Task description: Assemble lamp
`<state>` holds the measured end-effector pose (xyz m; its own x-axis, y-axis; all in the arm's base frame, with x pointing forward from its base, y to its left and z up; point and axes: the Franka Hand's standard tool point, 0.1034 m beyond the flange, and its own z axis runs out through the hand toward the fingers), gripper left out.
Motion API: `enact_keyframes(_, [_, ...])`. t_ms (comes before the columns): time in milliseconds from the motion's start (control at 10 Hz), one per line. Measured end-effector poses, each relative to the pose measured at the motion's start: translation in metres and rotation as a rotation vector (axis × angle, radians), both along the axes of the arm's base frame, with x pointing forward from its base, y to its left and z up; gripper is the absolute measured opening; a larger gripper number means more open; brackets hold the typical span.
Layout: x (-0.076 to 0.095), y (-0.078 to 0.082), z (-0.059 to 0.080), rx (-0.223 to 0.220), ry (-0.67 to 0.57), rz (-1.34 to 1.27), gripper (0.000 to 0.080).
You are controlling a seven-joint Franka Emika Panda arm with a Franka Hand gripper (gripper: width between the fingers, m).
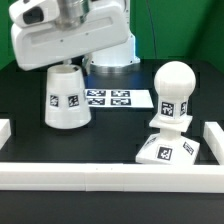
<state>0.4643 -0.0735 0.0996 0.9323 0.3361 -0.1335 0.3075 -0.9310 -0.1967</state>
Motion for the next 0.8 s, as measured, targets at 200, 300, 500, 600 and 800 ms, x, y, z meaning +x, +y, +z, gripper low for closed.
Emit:
enact_keyframes(200, [0.025, 0.026, 0.027, 0.003, 0.020, -0.068, 0.0044])
enact_keyframes(300, [0.043, 0.040, 0.044, 0.002, 0.026, -0.105, 0.0044])
enact_keyframes(500, [0.077, 0.058, 0.075, 0.001, 0.030, -0.153, 0.0044])
enact_keyframes(600, [0.078, 0.055, 0.076, 0.001, 0.026, -0.156, 0.0044])
enact_keyframes(800, [0.077, 0.055, 0.074, 0.000, 0.030, -0.155, 0.0044])
